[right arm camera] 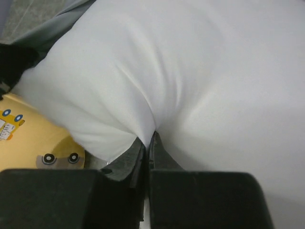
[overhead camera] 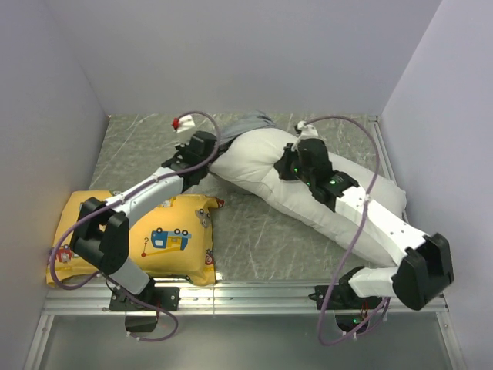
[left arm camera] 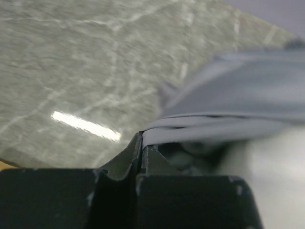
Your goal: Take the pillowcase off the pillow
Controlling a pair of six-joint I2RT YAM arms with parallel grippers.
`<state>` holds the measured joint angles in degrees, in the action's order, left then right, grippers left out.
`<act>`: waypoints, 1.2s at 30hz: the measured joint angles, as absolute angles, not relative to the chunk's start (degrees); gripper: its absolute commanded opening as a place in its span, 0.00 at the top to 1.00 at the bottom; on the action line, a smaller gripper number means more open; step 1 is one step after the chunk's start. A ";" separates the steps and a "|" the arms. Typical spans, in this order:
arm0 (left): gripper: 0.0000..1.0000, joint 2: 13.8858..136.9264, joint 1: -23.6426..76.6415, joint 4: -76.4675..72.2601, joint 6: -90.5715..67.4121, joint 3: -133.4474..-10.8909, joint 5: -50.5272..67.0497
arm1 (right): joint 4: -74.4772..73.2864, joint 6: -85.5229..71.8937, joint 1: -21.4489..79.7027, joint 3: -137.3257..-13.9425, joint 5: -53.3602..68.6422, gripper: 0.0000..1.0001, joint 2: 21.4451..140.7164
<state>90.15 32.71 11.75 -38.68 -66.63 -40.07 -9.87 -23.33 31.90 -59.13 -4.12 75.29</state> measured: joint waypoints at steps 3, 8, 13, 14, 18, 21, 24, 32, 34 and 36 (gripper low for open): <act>0.99 90.17 28.14 11.64 -38.81 -66.61 -37.47 | -11.27 -23.18 29.58 -57.45 -3.09 1.00 70.11; 0.99 92.79 26.44 11.03 -39.64 -67.24 -33.36 | -13.54 -21.39 27.97 -57.34 1.91 1.00 63.55; 0.99 97.21 26.09 10.57 -40.34 -67.92 -29.17 | -16.95 -20.05 27.86 -58.50 8.69 1.00 58.72; 0.99 97.91 25.82 10.81 -40.45 -68.29 -28.62 | -17.85 -20.05 27.86 -59.35 9.76 1.00 58.00; 1.00 101.30 24.10 11.11 -41.43 -70.76 -26.28 | -20.08 -20.25 27.86 -63.96 12.91 1.00 55.57; 0.99 102.28 23.03 11.03 -41.80 -71.18 -24.62 | -20.01 -20.99 27.81 -67.22 13.47 1.00 53.23; 1.00 102.28 22.81 10.61 -42.46 -71.16 -23.03 | -18.92 -21.71 27.81 -68.77 12.36 1.00 50.74; 0.77 101.36 22.94 6.79 -44.58 -65.80 -16.84 | -13.15 -22.09 27.86 -70.46 1.58 1.00 54.13; 0.68 100.38 22.94 6.76 -44.80 -64.36 -15.55 | -10.55 -22.11 27.86 -70.28 -2.02 1.00 57.06; 0.57 98.78 22.94 6.68 -44.84 -63.42 -14.39 | -7.38 -22.26 27.88 -69.82 -5.04 1.00 60.45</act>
